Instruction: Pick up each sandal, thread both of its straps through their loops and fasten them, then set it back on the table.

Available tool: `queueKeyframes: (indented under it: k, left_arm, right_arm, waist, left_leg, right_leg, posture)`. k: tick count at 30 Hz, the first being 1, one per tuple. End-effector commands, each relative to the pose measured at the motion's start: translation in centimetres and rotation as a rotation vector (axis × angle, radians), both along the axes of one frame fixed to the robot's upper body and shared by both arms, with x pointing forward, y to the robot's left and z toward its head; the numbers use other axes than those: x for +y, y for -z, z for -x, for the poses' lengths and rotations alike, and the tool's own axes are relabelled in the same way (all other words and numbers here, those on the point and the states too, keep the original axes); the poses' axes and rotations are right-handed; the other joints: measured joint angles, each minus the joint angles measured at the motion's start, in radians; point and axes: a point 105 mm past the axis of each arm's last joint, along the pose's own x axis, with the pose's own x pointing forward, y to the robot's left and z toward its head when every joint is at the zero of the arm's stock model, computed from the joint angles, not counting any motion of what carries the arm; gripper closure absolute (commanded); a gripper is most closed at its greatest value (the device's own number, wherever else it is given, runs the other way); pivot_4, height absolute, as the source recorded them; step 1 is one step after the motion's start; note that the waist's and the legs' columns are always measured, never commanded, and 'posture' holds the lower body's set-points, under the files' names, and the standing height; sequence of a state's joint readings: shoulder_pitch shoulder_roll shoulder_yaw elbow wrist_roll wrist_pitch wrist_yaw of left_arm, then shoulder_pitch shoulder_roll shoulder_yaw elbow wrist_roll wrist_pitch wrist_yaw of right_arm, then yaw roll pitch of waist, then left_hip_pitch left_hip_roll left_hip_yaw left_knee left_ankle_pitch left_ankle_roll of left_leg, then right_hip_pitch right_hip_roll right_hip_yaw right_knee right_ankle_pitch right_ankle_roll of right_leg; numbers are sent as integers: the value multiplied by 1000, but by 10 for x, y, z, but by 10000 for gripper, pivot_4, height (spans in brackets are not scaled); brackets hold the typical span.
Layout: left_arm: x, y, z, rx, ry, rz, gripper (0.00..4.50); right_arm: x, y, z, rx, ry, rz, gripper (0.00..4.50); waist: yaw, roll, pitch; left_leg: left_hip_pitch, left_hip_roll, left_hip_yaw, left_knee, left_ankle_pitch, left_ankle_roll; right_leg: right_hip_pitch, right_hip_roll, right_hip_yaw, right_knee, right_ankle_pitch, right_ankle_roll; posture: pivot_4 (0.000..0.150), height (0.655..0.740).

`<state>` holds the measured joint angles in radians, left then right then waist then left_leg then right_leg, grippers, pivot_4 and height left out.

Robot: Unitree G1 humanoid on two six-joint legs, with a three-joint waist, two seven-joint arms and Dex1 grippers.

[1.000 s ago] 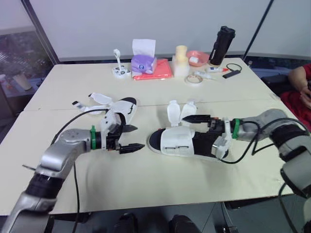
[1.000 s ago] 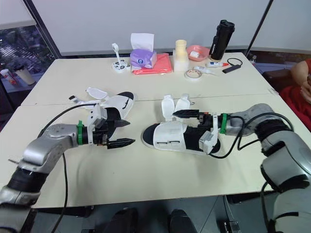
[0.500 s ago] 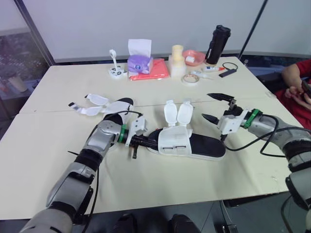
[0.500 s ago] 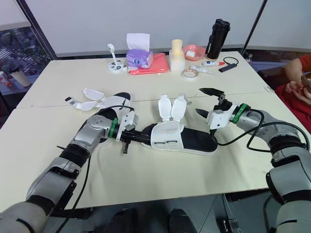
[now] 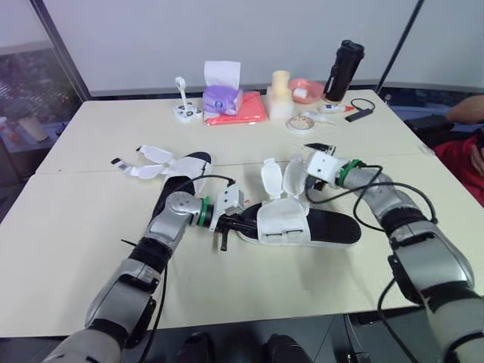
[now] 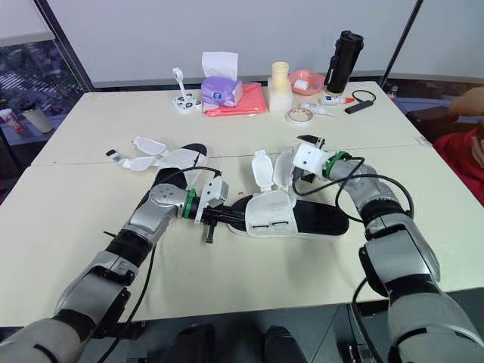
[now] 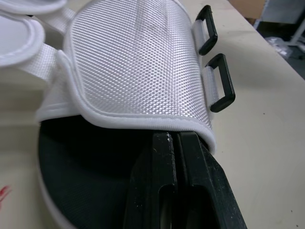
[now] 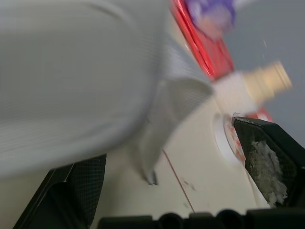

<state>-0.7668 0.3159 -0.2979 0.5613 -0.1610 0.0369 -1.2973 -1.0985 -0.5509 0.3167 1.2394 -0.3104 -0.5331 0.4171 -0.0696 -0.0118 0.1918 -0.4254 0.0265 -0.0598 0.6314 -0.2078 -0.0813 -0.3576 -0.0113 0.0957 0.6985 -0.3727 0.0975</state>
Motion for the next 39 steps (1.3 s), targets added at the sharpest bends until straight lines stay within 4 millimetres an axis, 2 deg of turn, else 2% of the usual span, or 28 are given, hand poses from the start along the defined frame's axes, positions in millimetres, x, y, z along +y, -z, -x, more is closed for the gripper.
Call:
queueKeyframes:
  k: [1, 2, 5, 9, 10, 13, 15, 17, 19, 22, 24, 27, 31, 34, 38, 39]
  left_arm:
    - [3, -5, -1, -56, -24, -1, 45000]
    - [5, -6, -1, -54, -31, 0, 45000]
    - [12, -7, 0, -45, -57, 6, 45000]
    - [19, -8, 2, -71, -77, 3, 45000]
    - [18, -9, 3, -79, -81, 13, 45000]
    - [18, -14, 6, -82, -94, 39, 45000]
    - [19, -15, 8, -78, -104, 51, 45000]
    - [19, -16, 10, -69, -112, 58, 45000]
    - [18, -15, 12, -56, -116, 62, 45000]
    - [19, -15, 13, -34, -134, 74, 45000]
    - [20, -15, 13, -24, -144, 76, 45000]
    - [23, -17, 14, -9, -153, 80, 45000]
    - [25, -17, 13, 16, -165, 87, 45000]
    - [23, -17, 12, 31, -165, 92, 45000]
    - [18, -18, 8, 48, -155, 102, 45000]
    - [17, -18, 7, 49, -154, 103, 45000]
  right_arm:
    - [4, -16, -9, -22, 59, -103, 5335]
    - [5, -18, -10, -29, 63, -117, 7477]
    - [12, -19, -9, -47, 39, -137, 23116]
    - [12, -19, -7, -115, 19, -40, 44331]
    - [10, -21, -7, -155, 31, 8, 44888]
    - [11, -26, -5, -273, 5, 158, 44888]
    - [17, -35, -1, -432, -52, 322, 44888]
    - [30, -46, 8, -681, -165, 548, 44888]
    - [46, -61, 25, -972, -305, 671, 44888]
    - [64, -80, 65, -1344, -530, 627, 44888]
    - [67, -80, 93, -1468, -680, 578, 44888]
    - [62, -73, 121, -1519, -793, 527, 44888]
    - [54, -62, 148, -1489, -841, 502, 44888]
    - [54, -63, 158, -1472, -825, 490, 36893]
    - [53, -55, 170, -1441, -838, 516, 17725]
    - [52, -55, 173, -1442, -838, 523, 11364]
  waist:
    - [0, 0, 0]
    - [0, 0, 0]
    - [0, 0, 0]
    - [-1, 0, 0]
    - [-1, 0, 0]
    - [0, 0, 0]
    - [0, 0, 0]
    - [-1, 1, 0]
    - [-1, 1, 0]
    - [-1, 1, 0]
    - [1, 1, 0]
    - [10, 1, 0]
    - [24, 1, 0]
    - [24, 1, 0]
    - [24, 1, -1]
    - [25, 1, -1]
  left_leg:
    - [0, 0, 0, 0, 0, 0]
    - [0, 0, 0, 0, 0, 0]
    - [0, 0, 0, 0, 0, 0]
    - [0, 0, 0, 0, 0, 0]
    - [0, 0, 0, 0, 0, 0]
    - [0, 0, 0, 0, 0, 1]
    - [0, 0, 0, 0, -1, 2]
    - [-1, 0, 0, -1, -1, 2]
    - [-2, -2, 1, -1, 0, 0]
    - [-3, -1, 3, -3, 1, -2]
    - [-3, -1, 3, -4, 2, -3]
    - [-4, -2, 3, -4, 1, -2]
    - [-4, -3, 3, -3, -1, 2]
    - [-4, -3, 3, -2, -1, 2]
    - [-4, -2, 5, -2, -1, 2]
    - [-4, -2, 5, -2, -1, 2]
  right_leg:
    - [0, 0, 0, 0, 0, 0]
    - [0, 0, 0, 0, 0, 0]
    - [0, 0, 0, 0, 0, 0]
    - [0, 0, 0, 0, 0, 0]
    - [0, 0, 0, 0, 0, 0]
    - [-1, 0, 0, 0, 0, 0]
    - [-2, 0, 0, 1, 0, 0]
    - [-3, 0, 1, 1, 0, 0]
    - [-8, 0, 3, 4, 0, 0]
    - [-14, 0, 3, 7, 0, 0]
    - [-15, 0, 3, 7, -1, -1]
    - [-15, 0, 3, 7, -1, -1]
    - [-13, -1, 2, 6, -1, -1]
    - [-13, -1, 2, 6, -1, -1]
    - [-12, 0, 2, 6, -1, -1]
    - [-11, 0, 1, 6, -1, -1]
  posture:
    - [1500, 7400]
    - [1500, 7400]
    - [1500, 7400]
    - [1500, 7400]
    - [1500, 7400]
    - [1500, 7400]
    - [1500, 7400]
    - [1500, 7400]
    - [1500, 7400]
    - [1500, 7400]
    - [1500, 7400]
    - [1500, 7400]
    - [1500, 7400]
    - [1500, 7400]
    - [1500, 7400]
    - [1500, 7400]
